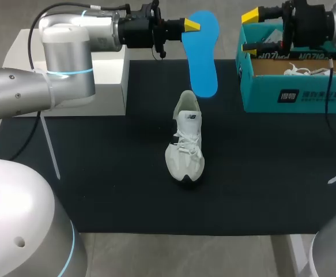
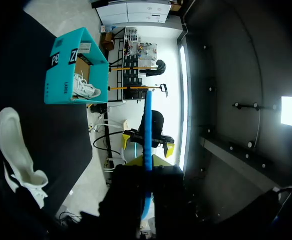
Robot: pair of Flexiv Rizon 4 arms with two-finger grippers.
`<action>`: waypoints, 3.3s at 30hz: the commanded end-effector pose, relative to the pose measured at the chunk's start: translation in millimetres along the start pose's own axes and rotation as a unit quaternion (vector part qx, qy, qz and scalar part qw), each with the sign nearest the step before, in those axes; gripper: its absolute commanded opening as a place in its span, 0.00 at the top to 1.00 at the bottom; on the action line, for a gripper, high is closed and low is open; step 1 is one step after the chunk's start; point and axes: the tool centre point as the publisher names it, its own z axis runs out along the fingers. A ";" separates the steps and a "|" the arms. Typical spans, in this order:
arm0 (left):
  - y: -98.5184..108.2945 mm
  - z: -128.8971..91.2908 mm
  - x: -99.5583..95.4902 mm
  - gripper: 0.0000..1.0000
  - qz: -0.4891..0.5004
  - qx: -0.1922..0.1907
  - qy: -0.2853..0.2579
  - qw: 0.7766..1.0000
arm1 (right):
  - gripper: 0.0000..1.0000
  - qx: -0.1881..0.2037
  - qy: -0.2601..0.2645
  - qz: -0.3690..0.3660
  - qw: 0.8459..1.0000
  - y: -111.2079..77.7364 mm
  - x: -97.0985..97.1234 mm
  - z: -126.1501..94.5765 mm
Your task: Take the shoe out of the shoebox, open the shoe tongue, remove and reinsert the insole, then place the shoe into the shoebox
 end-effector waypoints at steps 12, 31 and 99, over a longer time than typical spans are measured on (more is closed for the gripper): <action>7.5 -9.3 30.9 1.00 0.285 0.063 -0.011 0.956 | 0.00 -0.001 0.001 0.000 1.000 0.2 -1.5 2.5; -0.3 -6.7 28.0 1.00 0.636 0.004 -0.059 0.770 | 0.00 -0.001 0.001 0.000 1.000 0.2 -1.5 2.5; -35.0 8.9 38.3 1.00 0.996 0.000 0.010 -0.090 | 0.00 -0.001 0.001 0.000 1.000 0.2 -1.5 2.5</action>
